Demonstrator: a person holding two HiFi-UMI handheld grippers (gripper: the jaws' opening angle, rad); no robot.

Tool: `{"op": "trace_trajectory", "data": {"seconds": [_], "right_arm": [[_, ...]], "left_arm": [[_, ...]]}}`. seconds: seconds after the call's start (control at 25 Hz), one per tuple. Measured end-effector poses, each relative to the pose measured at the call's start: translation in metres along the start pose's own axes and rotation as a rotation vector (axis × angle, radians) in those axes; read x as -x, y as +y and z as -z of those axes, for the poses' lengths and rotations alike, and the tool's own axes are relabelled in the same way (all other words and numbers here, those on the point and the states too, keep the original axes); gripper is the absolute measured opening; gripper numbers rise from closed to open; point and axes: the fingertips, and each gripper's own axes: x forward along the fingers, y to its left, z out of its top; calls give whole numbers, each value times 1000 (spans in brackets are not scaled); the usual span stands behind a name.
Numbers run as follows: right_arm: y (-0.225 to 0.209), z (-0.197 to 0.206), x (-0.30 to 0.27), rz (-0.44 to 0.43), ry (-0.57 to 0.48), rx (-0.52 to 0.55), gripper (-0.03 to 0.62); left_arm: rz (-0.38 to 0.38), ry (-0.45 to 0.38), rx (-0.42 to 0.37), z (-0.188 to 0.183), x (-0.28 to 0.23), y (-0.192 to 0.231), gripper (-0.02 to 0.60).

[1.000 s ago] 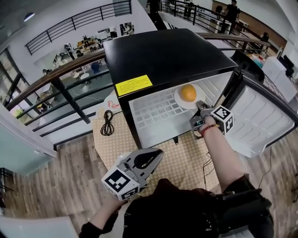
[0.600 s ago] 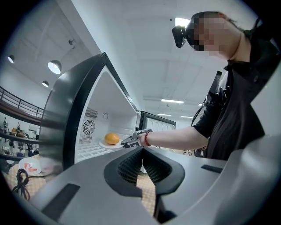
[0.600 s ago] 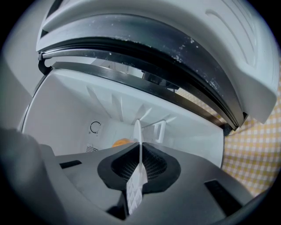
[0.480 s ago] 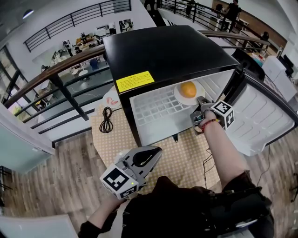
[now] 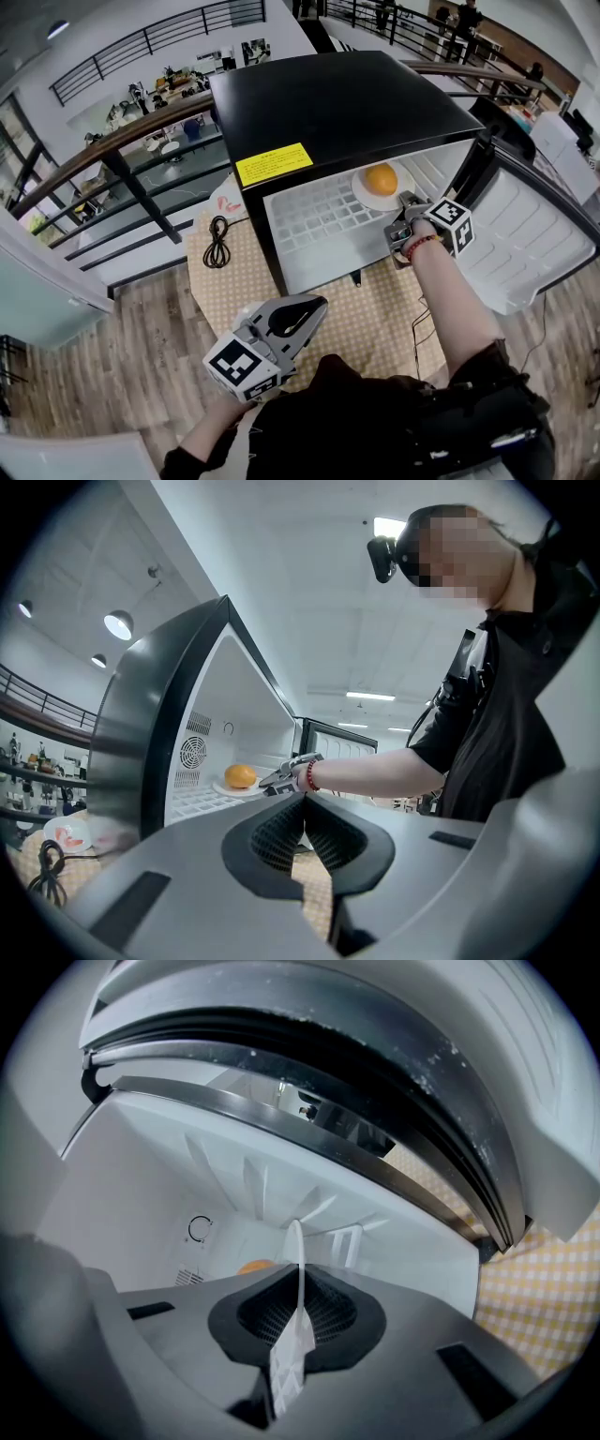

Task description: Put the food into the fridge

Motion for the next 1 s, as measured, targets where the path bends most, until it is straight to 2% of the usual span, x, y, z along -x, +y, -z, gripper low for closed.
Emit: {"op": "trace_trajectory", "data": {"seconds": [0.4,1.0], "right_arm": [[2,-2,-5,18,-5,56,25],[5,-4,-9,105,-7,309,48]], "left_arm": [[-18,2,6,1,6,2,12],[-31,-1,29,6,9,5,12]]}}
